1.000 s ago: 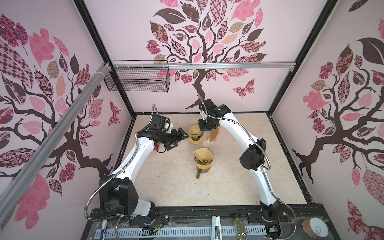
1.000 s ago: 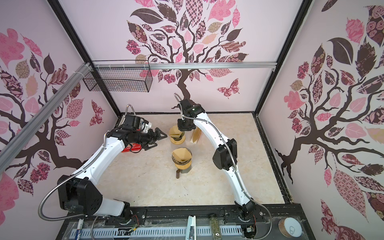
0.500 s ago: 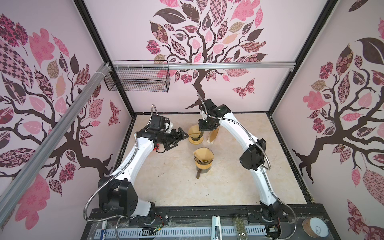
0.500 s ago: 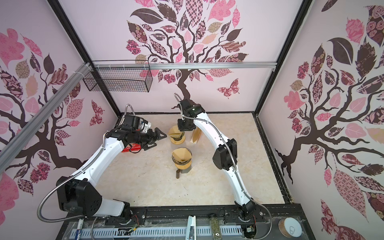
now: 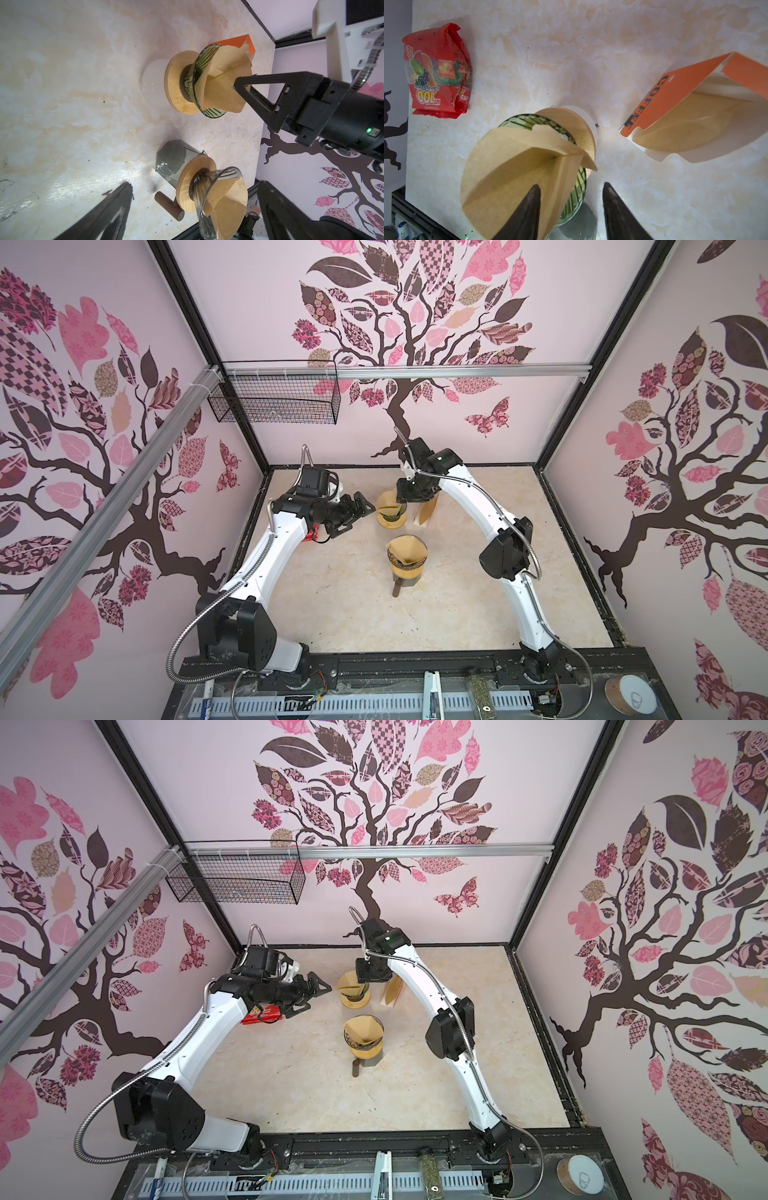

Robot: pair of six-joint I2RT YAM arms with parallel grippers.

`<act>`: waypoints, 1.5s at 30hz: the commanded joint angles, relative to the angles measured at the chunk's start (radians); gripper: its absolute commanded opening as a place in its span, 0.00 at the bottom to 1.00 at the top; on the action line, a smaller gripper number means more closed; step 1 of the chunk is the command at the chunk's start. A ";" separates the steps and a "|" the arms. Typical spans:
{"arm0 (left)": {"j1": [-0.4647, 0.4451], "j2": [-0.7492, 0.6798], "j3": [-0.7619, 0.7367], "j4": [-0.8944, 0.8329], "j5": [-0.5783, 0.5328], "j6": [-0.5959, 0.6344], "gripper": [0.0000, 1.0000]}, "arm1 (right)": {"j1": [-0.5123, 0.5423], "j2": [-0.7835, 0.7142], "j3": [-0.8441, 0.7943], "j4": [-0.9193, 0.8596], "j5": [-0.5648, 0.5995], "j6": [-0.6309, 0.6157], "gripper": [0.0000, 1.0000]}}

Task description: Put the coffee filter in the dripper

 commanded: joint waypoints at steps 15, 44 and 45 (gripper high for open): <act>-0.070 0.220 0.286 -0.101 -0.156 0.016 0.95 | -0.037 -0.088 -0.025 0.029 -0.030 0.027 0.55; -0.086 0.434 0.459 -0.182 -0.250 0.055 0.94 | -0.037 -0.151 -0.208 0.097 -0.030 0.000 0.55; -0.085 0.441 0.469 -0.188 -0.259 0.058 0.94 | -0.036 -0.155 -0.213 0.101 -0.030 -0.003 0.55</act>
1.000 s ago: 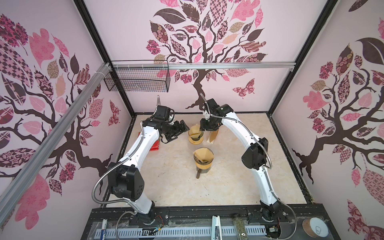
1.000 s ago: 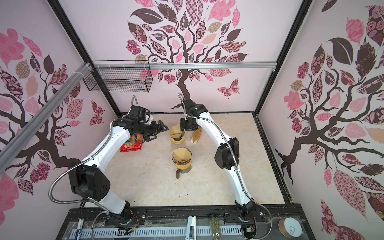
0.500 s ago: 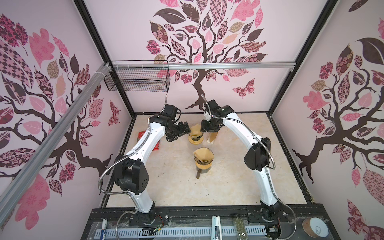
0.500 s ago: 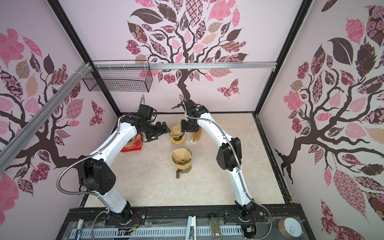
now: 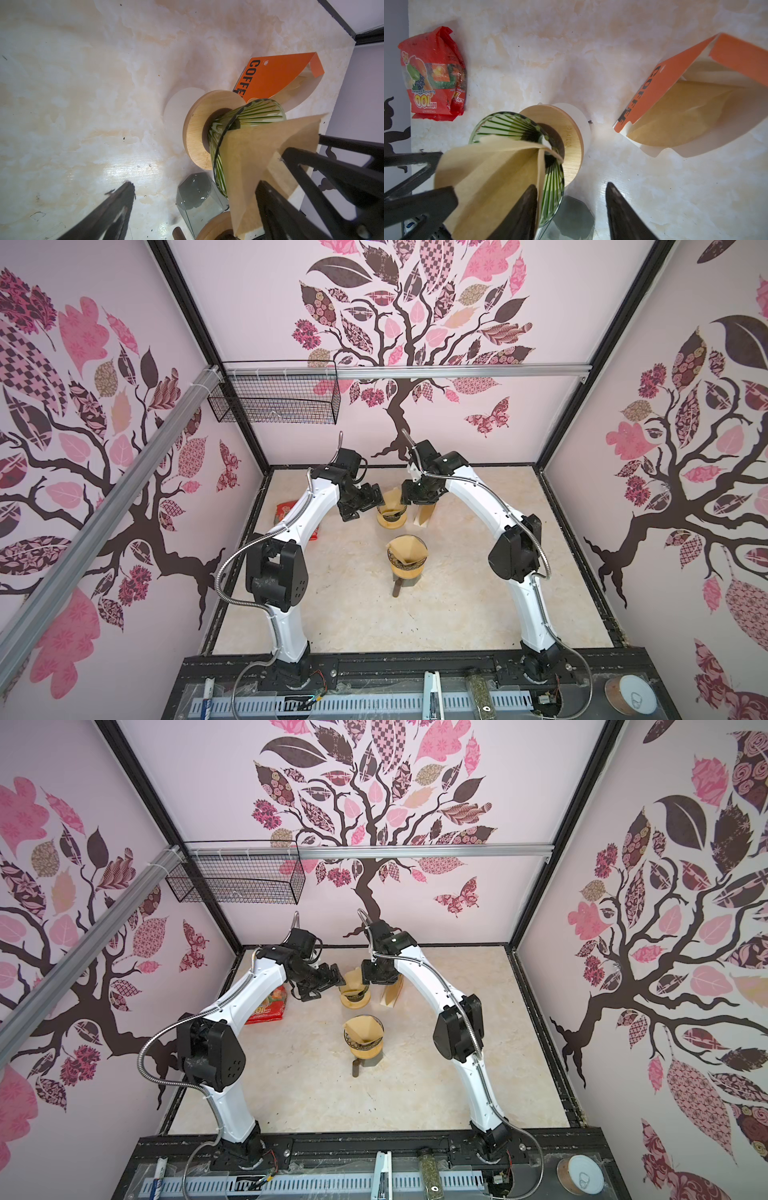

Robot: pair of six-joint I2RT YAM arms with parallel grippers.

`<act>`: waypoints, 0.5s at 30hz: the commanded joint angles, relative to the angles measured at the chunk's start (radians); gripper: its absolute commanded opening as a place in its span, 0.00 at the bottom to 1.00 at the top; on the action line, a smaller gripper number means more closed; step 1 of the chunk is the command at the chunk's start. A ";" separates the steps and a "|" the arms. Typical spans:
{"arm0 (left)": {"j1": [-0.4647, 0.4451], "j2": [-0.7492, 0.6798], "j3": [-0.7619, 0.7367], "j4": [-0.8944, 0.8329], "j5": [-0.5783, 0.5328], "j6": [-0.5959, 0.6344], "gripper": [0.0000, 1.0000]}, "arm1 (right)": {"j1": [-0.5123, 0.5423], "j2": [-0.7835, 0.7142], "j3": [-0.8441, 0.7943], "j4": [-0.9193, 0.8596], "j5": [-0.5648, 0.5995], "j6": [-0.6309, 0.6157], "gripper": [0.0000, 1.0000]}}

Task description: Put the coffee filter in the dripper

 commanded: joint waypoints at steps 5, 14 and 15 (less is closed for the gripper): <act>0.018 0.061 0.086 -0.028 -0.021 0.027 0.94 | -0.003 -0.069 -0.018 -0.003 0.014 -0.038 0.55; 0.022 0.084 0.084 -0.025 -0.028 0.029 0.93 | -0.002 -0.052 -0.022 0.003 0.016 -0.053 0.54; 0.023 0.087 0.084 -0.026 -0.027 0.028 0.93 | -0.002 -0.048 -0.020 0.001 0.017 -0.053 0.54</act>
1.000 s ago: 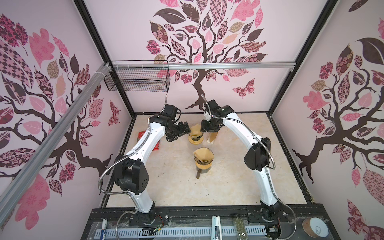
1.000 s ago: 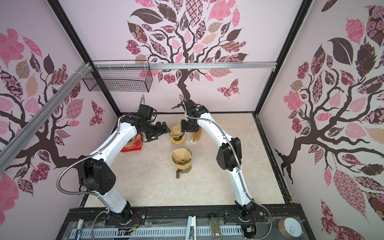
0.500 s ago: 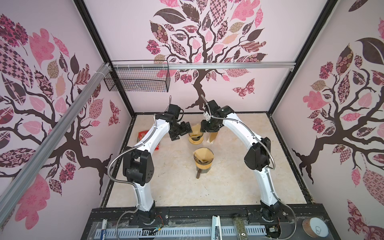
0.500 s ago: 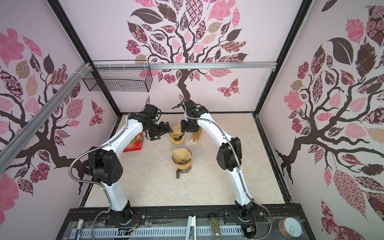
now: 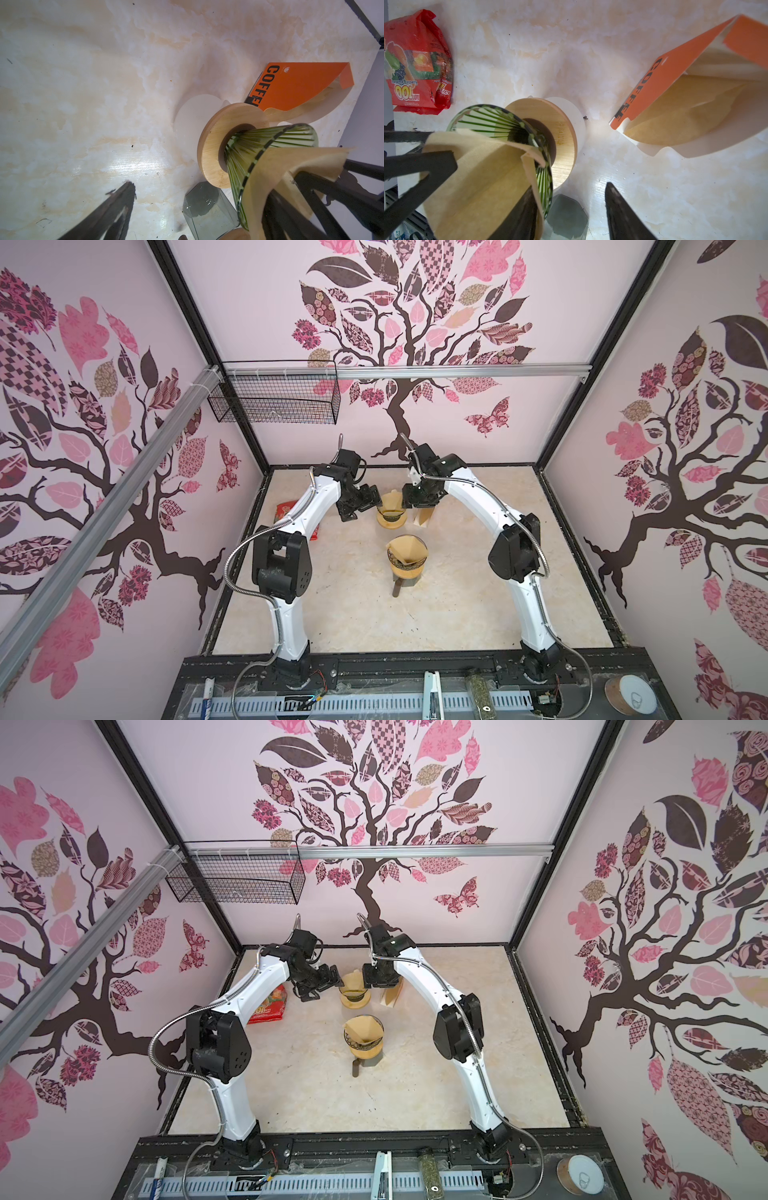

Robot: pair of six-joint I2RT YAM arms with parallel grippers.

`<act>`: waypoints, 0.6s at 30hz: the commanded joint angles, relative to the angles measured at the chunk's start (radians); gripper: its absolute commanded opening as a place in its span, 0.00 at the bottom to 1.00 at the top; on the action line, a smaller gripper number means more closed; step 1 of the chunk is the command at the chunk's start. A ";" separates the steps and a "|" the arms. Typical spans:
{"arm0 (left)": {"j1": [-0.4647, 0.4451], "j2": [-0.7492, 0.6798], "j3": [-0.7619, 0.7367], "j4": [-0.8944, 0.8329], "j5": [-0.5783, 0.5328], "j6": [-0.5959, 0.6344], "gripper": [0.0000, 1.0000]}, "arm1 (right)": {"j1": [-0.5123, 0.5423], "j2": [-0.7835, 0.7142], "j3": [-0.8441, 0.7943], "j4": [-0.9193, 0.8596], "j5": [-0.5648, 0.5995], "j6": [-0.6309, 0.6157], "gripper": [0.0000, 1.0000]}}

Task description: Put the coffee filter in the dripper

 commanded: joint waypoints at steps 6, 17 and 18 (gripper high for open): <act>0.009 0.031 0.048 -0.007 -0.011 0.024 0.93 | -0.003 -0.038 0.011 0.000 0.017 -0.025 0.53; 0.021 0.035 0.023 0.003 0.009 0.028 0.93 | -0.003 -0.038 -0.042 0.030 -0.003 -0.019 0.53; 0.023 0.034 0.020 0.006 0.015 0.029 0.93 | -0.002 -0.040 -0.050 0.035 -0.004 -0.017 0.53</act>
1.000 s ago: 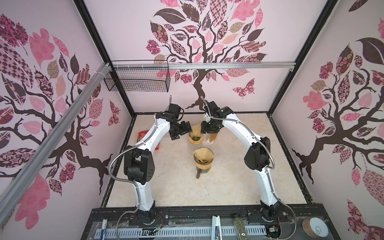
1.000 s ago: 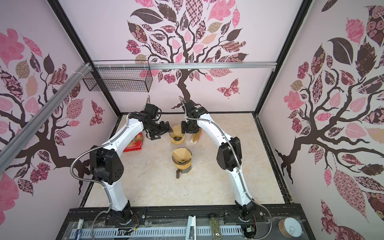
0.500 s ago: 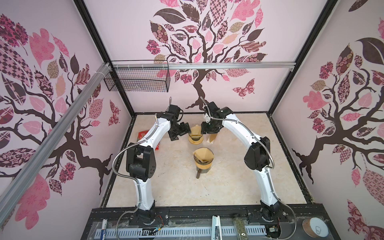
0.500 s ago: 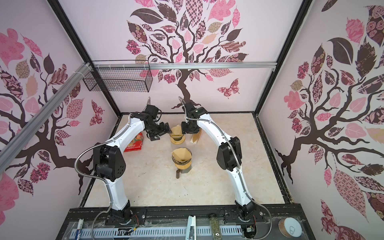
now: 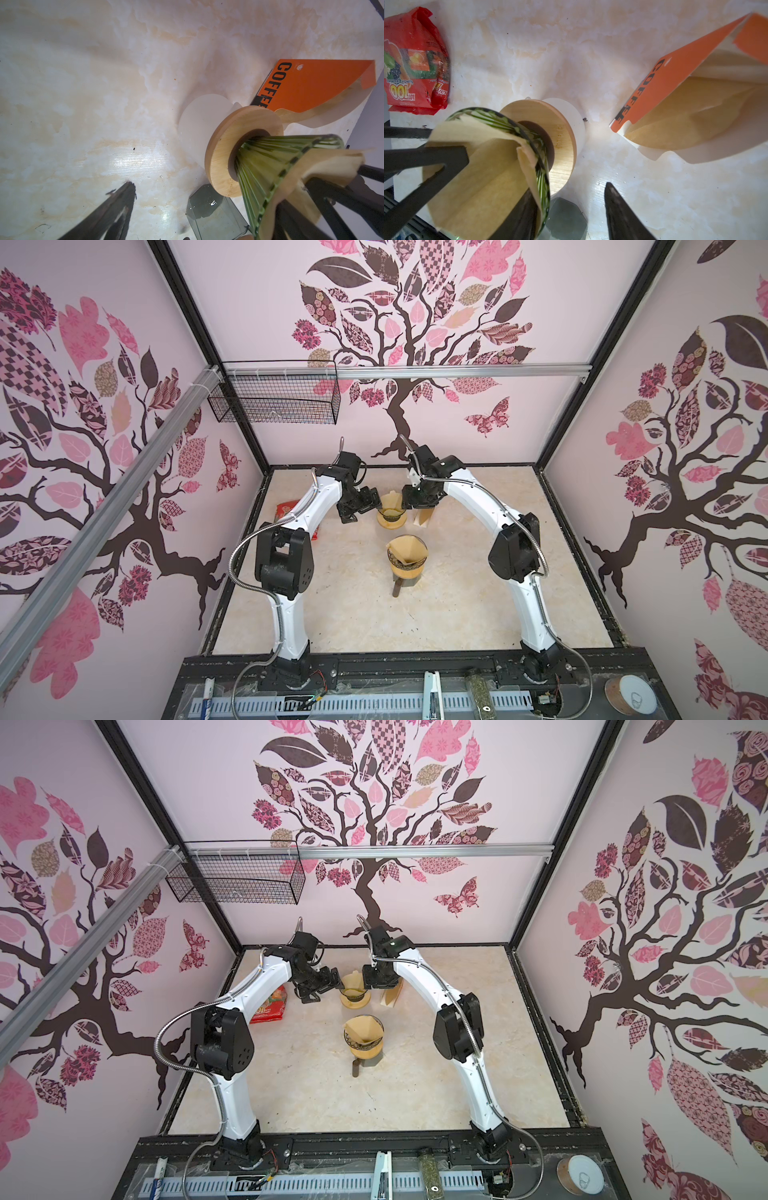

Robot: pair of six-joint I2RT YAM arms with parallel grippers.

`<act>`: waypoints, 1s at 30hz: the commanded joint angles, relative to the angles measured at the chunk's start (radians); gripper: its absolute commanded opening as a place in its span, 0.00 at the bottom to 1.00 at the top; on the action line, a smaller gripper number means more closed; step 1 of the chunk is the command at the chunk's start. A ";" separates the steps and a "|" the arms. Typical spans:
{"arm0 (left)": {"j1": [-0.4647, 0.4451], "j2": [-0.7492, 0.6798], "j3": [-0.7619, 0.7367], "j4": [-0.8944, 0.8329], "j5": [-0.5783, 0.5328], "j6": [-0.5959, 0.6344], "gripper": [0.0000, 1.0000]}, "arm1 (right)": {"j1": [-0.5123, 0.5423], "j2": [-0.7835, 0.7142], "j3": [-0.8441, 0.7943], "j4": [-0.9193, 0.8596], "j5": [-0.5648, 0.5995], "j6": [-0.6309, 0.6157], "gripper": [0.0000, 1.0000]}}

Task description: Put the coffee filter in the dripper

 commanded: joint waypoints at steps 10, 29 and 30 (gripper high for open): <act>0.017 0.005 0.008 0.022 0.028 0.033 0.94 | -0.003 -0.042 -0.049 0.025 0.004 -0.005 0.53; 0.014 -0.043 -0.028 0.047 0.060 0.076 0.96 | 0.003 -0.071 0.025 0.026 -0.079 0.023 0.65; 0.014 -0.046 -0.030 0.049 0.061 0.078 0.96 | 0.007 -0.071 0.026 0.027 -0.079 0.023 0.66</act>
